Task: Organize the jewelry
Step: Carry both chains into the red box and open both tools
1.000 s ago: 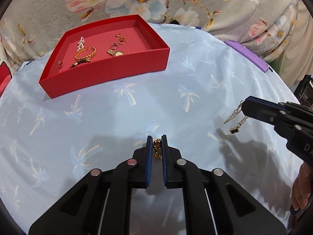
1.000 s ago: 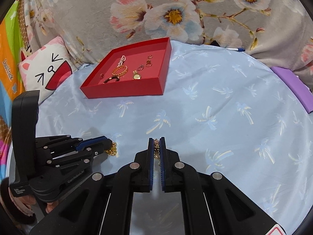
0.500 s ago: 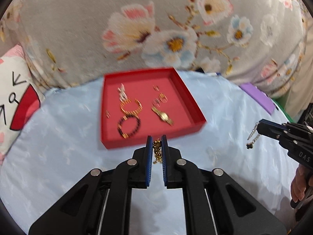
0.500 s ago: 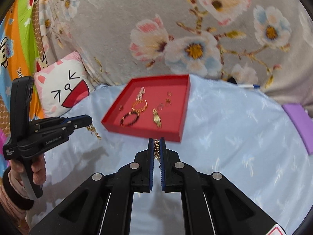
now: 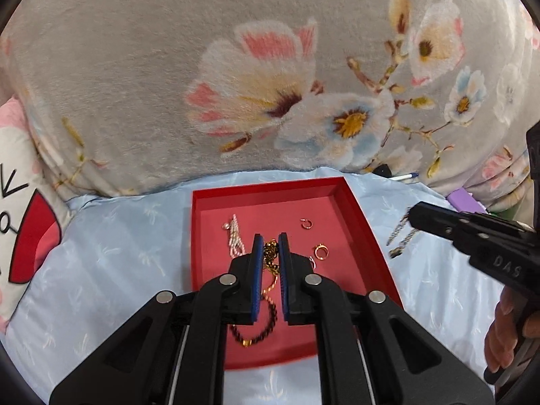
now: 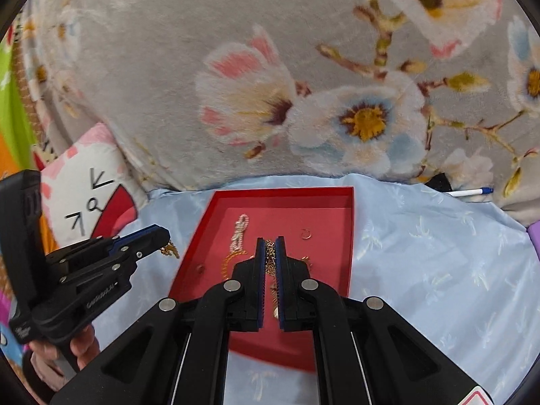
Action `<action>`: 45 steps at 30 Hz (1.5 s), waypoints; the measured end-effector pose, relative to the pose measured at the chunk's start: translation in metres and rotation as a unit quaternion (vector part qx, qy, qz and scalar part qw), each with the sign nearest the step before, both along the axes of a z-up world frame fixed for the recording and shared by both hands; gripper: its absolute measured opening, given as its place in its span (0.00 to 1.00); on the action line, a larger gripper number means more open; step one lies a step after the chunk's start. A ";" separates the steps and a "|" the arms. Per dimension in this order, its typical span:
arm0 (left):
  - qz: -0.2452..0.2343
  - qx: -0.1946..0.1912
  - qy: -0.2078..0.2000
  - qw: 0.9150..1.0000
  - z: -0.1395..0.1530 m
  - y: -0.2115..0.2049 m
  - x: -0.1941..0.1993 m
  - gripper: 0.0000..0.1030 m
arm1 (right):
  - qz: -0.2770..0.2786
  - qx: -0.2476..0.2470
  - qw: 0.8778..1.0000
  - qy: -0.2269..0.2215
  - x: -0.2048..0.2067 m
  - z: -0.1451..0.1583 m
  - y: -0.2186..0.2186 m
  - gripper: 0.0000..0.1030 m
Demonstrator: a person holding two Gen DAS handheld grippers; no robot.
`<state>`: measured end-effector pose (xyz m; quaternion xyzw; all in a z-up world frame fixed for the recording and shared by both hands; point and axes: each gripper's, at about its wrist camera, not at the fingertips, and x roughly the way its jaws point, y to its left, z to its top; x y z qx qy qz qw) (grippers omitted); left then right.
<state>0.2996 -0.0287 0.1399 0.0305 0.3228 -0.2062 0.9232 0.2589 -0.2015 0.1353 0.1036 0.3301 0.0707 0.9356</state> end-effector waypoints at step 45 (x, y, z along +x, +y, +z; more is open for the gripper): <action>0.102 0.064 0.006 0.993 -0.064 -0.009 -0.043 0.44 | -0.052 -0.054 0.997 -0.005 -0.055 -0.072 0.016 0.41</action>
